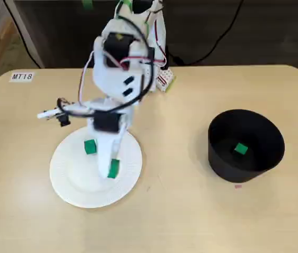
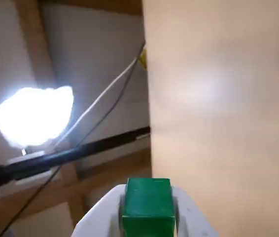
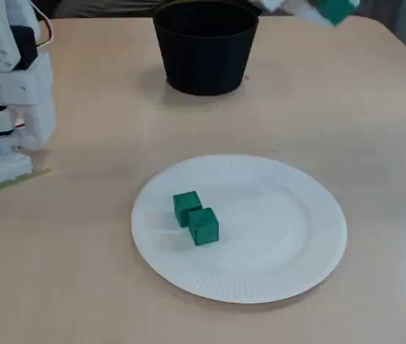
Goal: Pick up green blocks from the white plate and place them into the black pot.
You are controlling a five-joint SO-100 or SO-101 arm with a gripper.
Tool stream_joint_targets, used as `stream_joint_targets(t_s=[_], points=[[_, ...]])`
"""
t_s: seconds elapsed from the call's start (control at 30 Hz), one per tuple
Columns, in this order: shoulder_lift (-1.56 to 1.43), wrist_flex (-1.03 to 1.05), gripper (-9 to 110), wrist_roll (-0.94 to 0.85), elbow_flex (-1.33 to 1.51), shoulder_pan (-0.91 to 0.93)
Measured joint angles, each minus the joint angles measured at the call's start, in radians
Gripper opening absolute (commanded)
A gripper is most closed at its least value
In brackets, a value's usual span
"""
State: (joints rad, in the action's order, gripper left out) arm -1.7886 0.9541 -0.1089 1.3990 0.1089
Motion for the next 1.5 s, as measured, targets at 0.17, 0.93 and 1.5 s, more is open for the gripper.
stream_joint_targets(t_s=[0.17,0.93,1.5], points=[[-0.114,0.089,-2,0.025,-0.061,-0.114],[0.103,0.448,-3,0.015,-0.307,-0.729],[0.497,0.681,-3,-0.083,-0.575,-0.801]])
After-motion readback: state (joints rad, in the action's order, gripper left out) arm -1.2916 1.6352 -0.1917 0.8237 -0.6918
